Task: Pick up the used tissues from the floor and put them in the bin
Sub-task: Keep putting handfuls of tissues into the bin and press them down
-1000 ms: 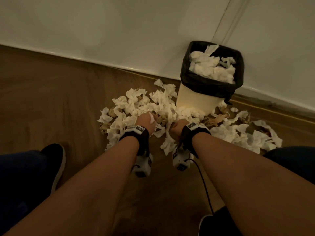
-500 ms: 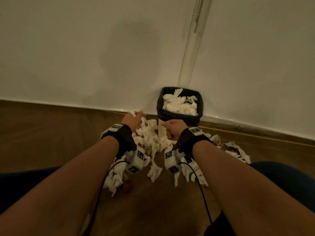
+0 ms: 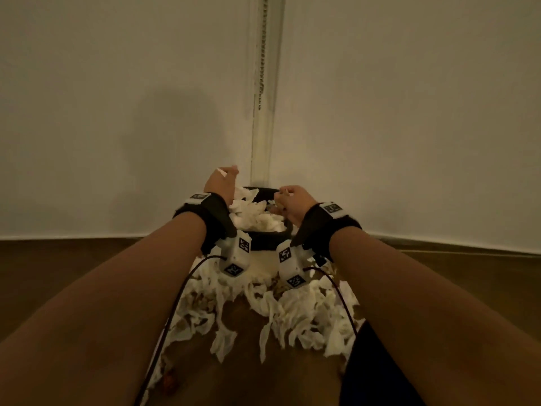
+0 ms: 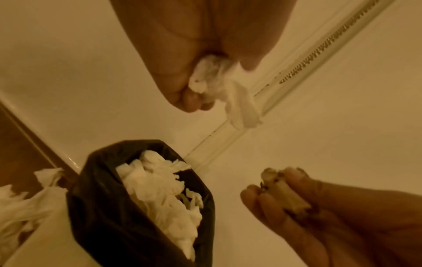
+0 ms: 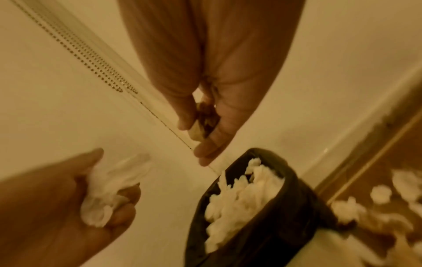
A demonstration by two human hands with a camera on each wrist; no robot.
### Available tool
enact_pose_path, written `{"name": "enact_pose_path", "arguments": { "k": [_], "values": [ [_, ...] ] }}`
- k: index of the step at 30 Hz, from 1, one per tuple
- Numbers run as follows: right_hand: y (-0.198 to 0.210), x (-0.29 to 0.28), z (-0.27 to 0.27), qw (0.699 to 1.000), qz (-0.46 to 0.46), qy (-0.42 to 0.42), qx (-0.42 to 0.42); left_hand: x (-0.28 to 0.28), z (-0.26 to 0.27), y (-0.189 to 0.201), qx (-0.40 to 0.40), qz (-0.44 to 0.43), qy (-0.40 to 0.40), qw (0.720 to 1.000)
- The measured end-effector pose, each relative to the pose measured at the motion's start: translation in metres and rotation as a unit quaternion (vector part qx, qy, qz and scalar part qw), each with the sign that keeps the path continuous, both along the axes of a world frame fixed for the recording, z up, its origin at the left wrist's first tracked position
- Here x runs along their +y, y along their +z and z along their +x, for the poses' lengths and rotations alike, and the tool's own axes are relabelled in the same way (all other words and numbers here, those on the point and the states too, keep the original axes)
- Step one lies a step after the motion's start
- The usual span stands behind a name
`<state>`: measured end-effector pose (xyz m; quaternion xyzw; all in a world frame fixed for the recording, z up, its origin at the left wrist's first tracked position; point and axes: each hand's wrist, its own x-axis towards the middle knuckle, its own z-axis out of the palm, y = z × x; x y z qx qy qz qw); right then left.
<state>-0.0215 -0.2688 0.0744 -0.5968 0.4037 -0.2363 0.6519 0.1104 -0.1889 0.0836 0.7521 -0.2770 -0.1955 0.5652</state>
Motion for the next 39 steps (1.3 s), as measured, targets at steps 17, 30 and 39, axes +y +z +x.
{"name": "enact_pose_path", "arguments": {
  "k": [17,30,39],
  "values": [
    [-0.074,-0.090,0.038,0.962,-0.182,-0.083,0.184,-0.093,0.022,-0.086,-0.171,0.200,-0.095,0.960],
    [-0.093,-0.085,0.076,0.870,-0.275,0.136,0.387,-0.114,0.013,-0.082,-0.291,0.419,-0.216,0.833],
    [-0.069,-0.076,0.050,0.834,-0.406,0.068,0.367,-0.071,0.032,-0.082,-0.300,0.208,-0.078,0.927]
  ]
}}
